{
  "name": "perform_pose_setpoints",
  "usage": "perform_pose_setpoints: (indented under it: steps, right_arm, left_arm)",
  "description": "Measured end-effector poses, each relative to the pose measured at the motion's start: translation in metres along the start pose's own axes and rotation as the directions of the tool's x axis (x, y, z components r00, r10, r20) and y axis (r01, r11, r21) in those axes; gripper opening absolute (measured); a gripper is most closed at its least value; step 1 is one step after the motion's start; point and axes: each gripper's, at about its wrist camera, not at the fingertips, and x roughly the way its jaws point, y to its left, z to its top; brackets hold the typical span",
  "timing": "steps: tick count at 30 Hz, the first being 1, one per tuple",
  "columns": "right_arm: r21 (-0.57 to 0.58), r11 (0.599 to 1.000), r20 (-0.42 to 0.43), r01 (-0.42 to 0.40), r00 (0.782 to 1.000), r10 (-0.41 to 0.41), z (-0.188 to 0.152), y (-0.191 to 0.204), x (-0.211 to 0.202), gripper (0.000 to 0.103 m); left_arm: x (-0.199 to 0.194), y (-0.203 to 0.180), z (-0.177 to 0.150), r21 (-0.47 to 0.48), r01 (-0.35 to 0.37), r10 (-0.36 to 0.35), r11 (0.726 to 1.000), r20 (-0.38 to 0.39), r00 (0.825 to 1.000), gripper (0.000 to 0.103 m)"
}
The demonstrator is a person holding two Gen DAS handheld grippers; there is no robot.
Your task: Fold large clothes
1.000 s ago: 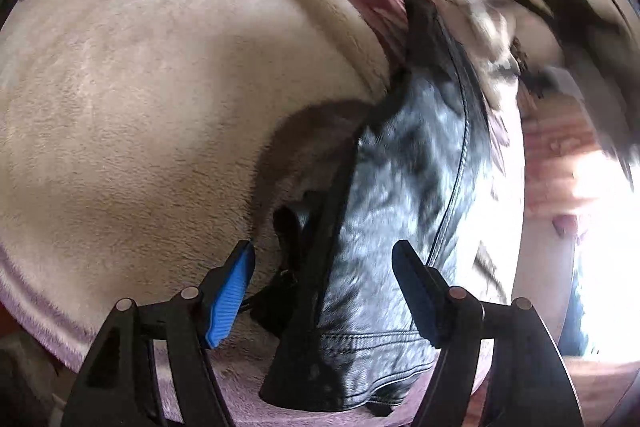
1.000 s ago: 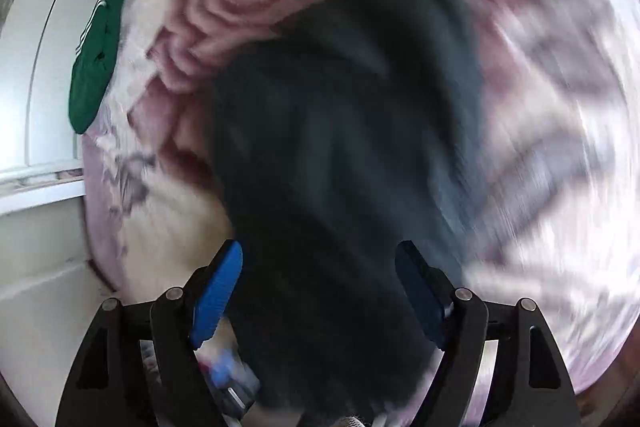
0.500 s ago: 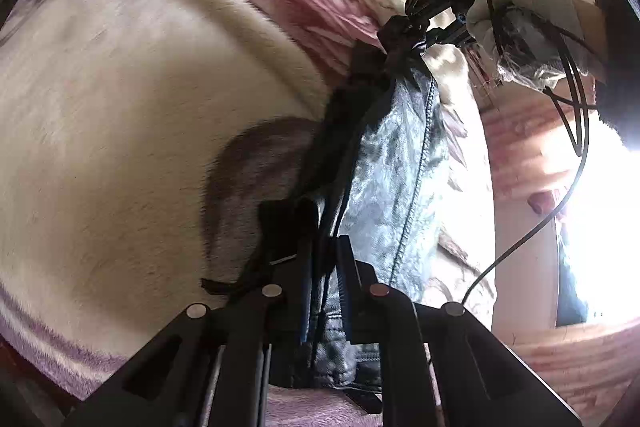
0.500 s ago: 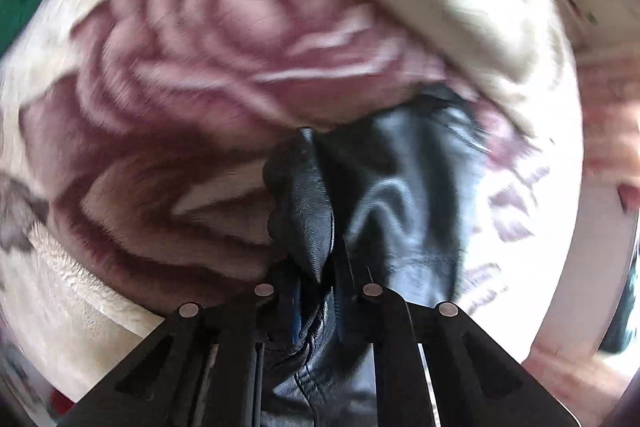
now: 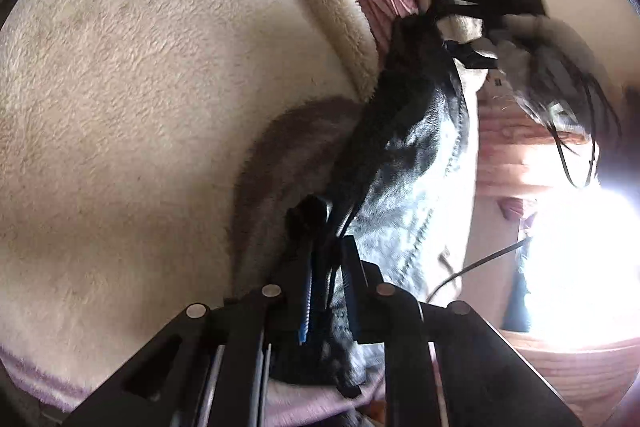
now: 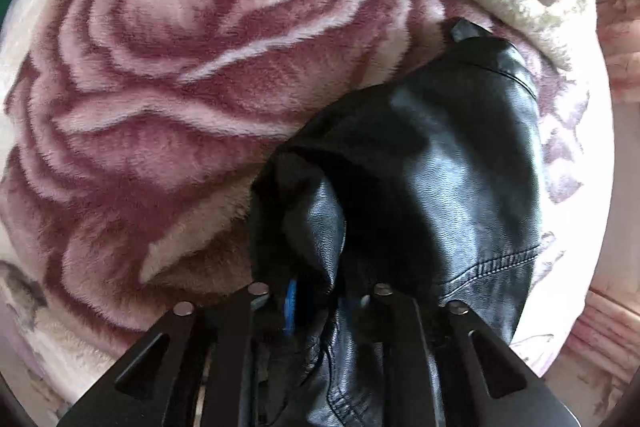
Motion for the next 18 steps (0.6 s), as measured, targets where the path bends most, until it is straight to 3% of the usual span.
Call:
perform_pose_setpoints:
  steps: [2, 5, 9, 12, 15, 18]
  right_arm:
    - [0.000, 0.993, 0.009, -0.114, 0.993, 0.114, -0.012, -0.011, -0.023, 0.059]
    - [0.010, 0.971, 0.037, -0.239, 0.971, 0.238, -0.046, -0.035, -0.058, 0.062]
    - [0.000, 0.942, 0.043, -0.337, 0.941, 0.337, -0.108, -0.068, -0.071, 0.062]
    - [0.034, 0.924, -0.006, -0.381, 0.924, 0.381, -0.135, -0.080, -0.026, 0.058]
    - [0.054, 0.916, -0.013, -0.397, 0.917, 0.398, -0.136, -0.085, 0.025, 0.058]
    - [0.124, 0.853, -0.009, -0.507, 0.859, 0.512, -0.135, -0.105, 0.034, 0.059]
  left_arm:
    - [-0.013, -0.001, 0.001, -0.001, -0.021, 0.021, 1.000, -0.005, 1.000, 0.019]
    - [-0.031, -0.007, 0.009, 0.007, -0.032, 0.032, 0.999, 0.015, 0.999, 0.048]
    - [-0.027, -0.029, 0.025, 0.059, -0.040, 0.039, 0.997, 0.014, 0.999, 0.049]
    - [-0.011, -0.042, 0.036, 0.097, -0.062, 0.062, 0.993, 0.003, 0.998, 0.049]
    - [0.018, -0.049, 0.046, 0.122, -0.124, 0.127, 0.985, -0.022, 0.992, 0.049]
    - [0.022, -0.058, 0.048, 0.102, -0.136, 0.138, 0.986, -0.015, 0.990, 0.049]
